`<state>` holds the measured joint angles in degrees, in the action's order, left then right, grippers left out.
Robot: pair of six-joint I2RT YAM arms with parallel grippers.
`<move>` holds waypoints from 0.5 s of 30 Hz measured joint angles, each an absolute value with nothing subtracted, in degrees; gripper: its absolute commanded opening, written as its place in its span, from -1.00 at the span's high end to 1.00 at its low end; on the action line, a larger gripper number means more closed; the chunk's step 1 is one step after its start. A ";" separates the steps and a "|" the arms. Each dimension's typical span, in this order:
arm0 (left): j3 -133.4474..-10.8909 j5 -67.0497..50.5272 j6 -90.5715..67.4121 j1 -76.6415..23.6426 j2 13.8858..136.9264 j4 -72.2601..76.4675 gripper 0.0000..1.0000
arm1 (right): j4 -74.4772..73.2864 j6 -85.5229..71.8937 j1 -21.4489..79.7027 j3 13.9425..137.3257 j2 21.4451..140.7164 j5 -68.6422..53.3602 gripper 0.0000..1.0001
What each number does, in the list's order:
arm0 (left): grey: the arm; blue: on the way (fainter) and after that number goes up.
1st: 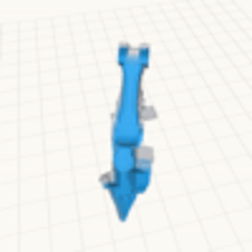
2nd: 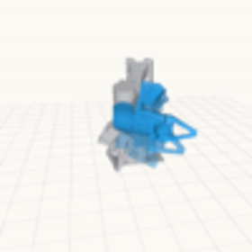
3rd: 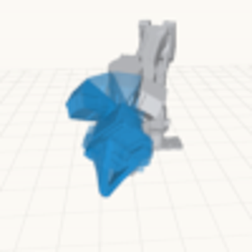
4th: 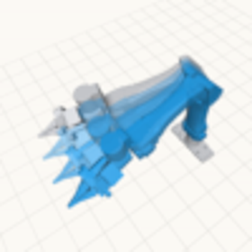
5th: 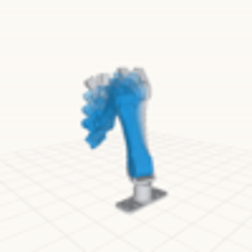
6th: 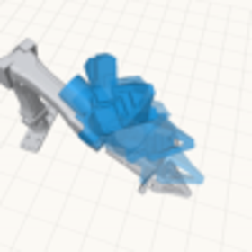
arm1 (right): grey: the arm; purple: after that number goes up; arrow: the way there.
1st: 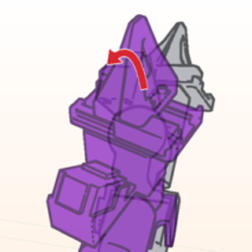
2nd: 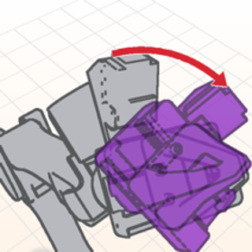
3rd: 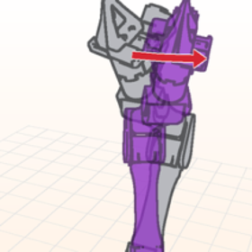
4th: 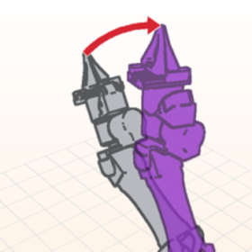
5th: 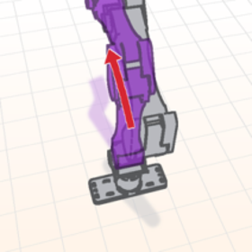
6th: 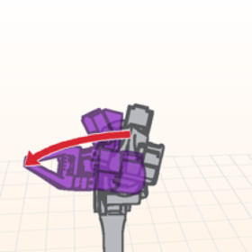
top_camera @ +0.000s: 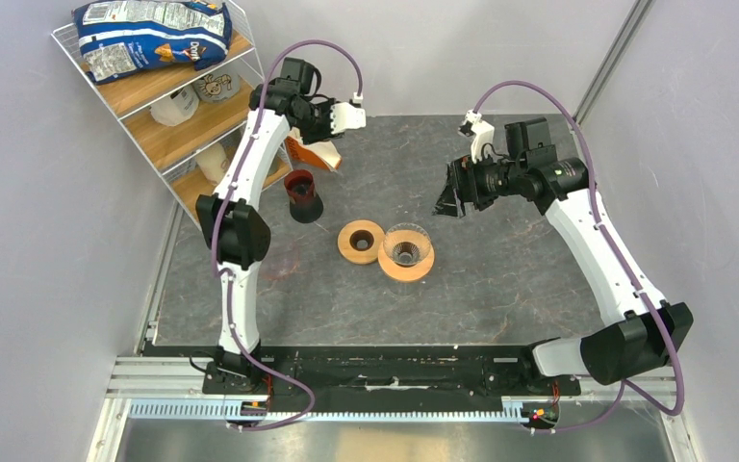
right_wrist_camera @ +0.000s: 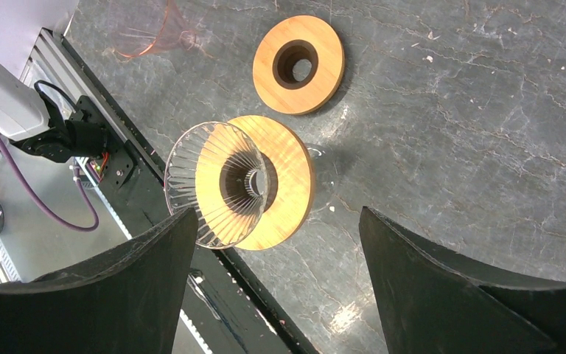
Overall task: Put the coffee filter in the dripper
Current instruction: Pick up the coffee filter from the coffee filter holder.
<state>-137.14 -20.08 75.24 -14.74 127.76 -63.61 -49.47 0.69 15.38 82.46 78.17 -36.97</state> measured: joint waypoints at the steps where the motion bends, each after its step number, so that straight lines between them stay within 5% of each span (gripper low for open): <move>1: -137.47 -20.10 76.62 -14.52 128.68 -63.61 0.21 | -49.47 0.69 15.29 82.46 78.17 -36.97 -0.77; 15: -138.41 -19.97 83.92 -12.99 136.20 -61.08 0.25 | -49.91 0.51 13.21 80.97 77.34 -37.01 -0.77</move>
<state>-138.41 -19.97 83.92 -12.99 136.20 -61.08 -49.91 0.51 13.21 80.97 77.34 -37.01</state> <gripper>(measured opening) 0.379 0.885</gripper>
